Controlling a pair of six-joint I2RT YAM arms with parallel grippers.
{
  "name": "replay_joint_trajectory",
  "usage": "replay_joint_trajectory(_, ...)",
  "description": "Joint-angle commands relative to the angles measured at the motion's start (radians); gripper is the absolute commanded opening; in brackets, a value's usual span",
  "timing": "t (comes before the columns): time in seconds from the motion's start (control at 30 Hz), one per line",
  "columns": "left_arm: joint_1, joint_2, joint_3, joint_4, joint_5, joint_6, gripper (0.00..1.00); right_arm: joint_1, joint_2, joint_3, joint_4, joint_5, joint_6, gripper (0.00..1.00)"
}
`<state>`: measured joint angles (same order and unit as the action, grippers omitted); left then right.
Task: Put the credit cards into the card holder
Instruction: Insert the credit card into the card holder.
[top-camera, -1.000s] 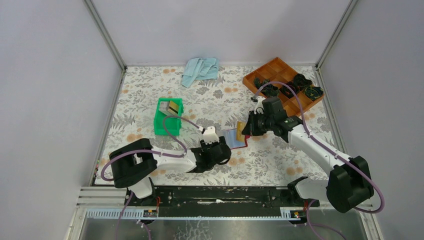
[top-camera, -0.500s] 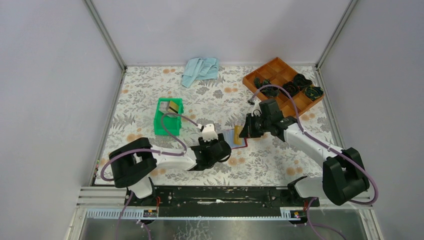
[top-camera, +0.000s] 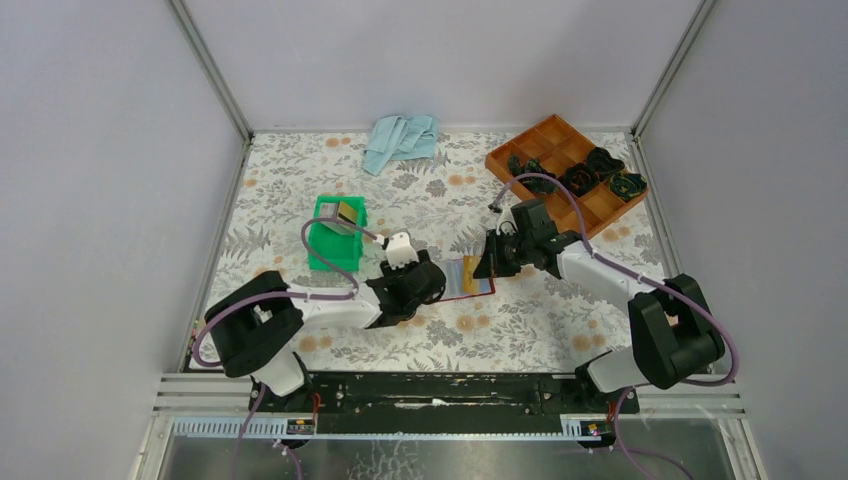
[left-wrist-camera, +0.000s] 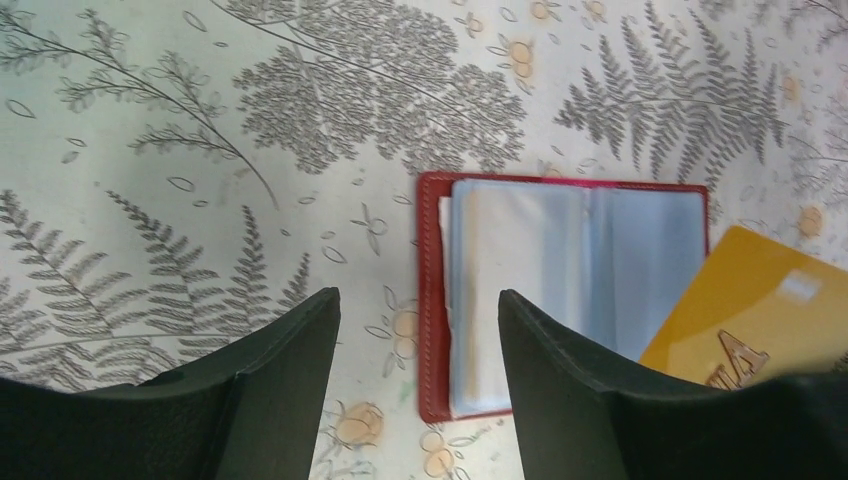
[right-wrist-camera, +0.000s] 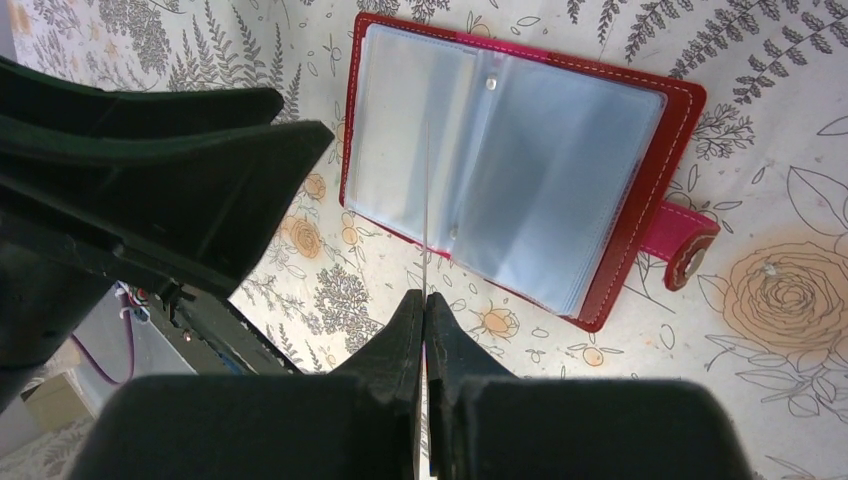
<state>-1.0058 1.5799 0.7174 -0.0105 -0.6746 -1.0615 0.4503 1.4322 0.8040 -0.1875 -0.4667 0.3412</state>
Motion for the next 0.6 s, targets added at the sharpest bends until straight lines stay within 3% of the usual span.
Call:
replay_joint_trajectory(0.0, 0.042, -0.016, -0.038, 0.065, 0.031, 0.044, 0.66, -0.005, 0.023, -0.003, 0.059, -0.038, 0.000, 0.00)
replay_joint_trajectory(0.57, 0.075, -0.001, -0.071, 0.083, 0.092, 0.029, 0.59, -0.014, 0.087, -0.006, 0.095, -0.056, -0.006, 0.00)
